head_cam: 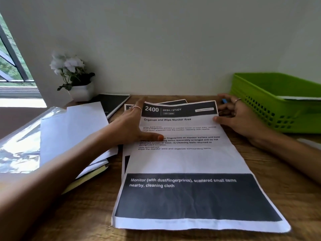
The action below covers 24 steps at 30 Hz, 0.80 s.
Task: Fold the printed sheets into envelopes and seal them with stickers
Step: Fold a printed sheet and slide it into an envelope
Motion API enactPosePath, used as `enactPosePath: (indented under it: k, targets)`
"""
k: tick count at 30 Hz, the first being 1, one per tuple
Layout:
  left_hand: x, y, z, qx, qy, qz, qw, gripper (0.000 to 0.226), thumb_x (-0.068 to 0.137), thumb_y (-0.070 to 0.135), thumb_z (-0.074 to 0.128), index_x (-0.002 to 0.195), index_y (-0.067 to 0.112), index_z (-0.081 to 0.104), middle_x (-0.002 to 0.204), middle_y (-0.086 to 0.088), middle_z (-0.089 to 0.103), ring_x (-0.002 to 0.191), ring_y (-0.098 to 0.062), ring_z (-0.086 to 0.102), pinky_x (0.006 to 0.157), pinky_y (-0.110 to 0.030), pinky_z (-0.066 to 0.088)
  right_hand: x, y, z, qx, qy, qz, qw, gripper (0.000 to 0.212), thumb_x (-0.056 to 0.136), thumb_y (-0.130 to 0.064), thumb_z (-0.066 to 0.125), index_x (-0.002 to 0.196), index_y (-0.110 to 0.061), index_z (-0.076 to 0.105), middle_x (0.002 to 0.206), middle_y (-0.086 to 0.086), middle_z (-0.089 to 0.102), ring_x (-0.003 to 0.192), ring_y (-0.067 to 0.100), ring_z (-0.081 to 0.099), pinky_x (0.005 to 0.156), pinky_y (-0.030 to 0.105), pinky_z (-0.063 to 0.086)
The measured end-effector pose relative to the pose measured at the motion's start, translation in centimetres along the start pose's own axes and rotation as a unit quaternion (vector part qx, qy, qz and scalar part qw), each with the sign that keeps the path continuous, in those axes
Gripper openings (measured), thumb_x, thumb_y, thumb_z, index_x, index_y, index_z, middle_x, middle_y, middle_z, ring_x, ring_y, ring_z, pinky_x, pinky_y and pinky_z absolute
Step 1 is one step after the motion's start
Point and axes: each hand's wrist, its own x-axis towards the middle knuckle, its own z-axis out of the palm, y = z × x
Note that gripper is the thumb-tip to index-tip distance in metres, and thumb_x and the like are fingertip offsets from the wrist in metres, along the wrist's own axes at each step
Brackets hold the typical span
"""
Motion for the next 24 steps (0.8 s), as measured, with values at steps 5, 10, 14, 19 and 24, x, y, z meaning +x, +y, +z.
enactPosePath:
  k: [5, 10, 14, 19, 24]
  targets:
    - [-0.4, 0.7, 0.0, 0.001, 0.078, 0.041, 0.996, 0.134, 0.034, 0.07, 0.071, 0.143, 0.03, 0.005, 0.136, -0.006, 0.047, 0.125, -0.026, 0.044, 0.108, -0.042, 0.034, -0.2, -0.3, -0.2, -0.007, 0.034, -0.023, 0.999, 0.074, 0.078, 0.01, 0.066, 0.139, -0.017, 0.035, 0.088, 0.005, 0.062, 0.081, 0.01, 0.06, 0.07, 0.012, 0.05]
    - [-0.9, 1.3, 0.0, 0.037, 0.131, 0.059, 0.989, 0.123, 0.036, 0.074, 0.069, 0.137, 0.028, 0.018, 0.12, -0.001, 0.058, 0.114, -0.023, 0.051, 0.1, -0.043, 0.038, -1.2, -1.5, -0.2, -0.083, 0.017, -0.079, 0.993, 0.05, 0.079, 0.013, 0.06, 0.115, -0.021, 0.057, 0.097, -0.004, 0.065, 0.08, -0.007, 0.06, 0.07, 0.003, 0.045]
    - [-1.0, 1.5, -0.4, 0.131, 0.142, 0.066, 0.979, 0.087, 0.043, 0.079, 0.062, 0.111, 0.023, 0.062, 0.104, 0.009, 0.058, 0.102, -0.017, 0.051, 0.086, -0.036, 0.04, -1.8, -1.9, 0.0, -0.166, -0.01, -0.136, 0.977, 0.038, 0.075, 0.014, 0.06, 0.087, -0.022, 0.065, 0.087, -0.013, 0.062, 0.079, -0.008, 0.059, 0.071, 0.004, 0.042]
    - [-1.6, 2.1, -0.6, 0.161, 0.121, 0.057, 0.978, 0.057, 0.054, 0.074, 0.065, 0.086, 0.027, 0.067, 0.1, 0.009, 0.063, 0.082, -0.011, 0.046, 0.068, -0.027, 0.033, -2.4, -2.2, 0.4, -0.266, -0.046, -0.154, 0.95, 0.036, 0.067, 0.013, 0.057, 0.081, -0.016, 0.071, 0.085, 0.0, 0.068, 0.081, 0.017, 0.063, 0.076, 0.028, 0.049]
    - [-1.8, 2.5, -0.2, 0.218, 0.092, 0.043, 0.971, 0.081, 0.054, 0.092, 0.035, 0.098, 0.032, 0.067, 0.1, 0.009, 0.068, 0.095, -0.017, 0.062, 0.071, -0.03, 0.048, -3.0, -3.5, 0.5, -0.4, -0.125, -0.115, 0.901, 0.033, 0.075, -0.004, 0.055, 0.099, -0.024, 0.066, 0.107, -0.003, 0.066, 0.102, 0.016, 0.058, 0.089, 0.036, 0.048]
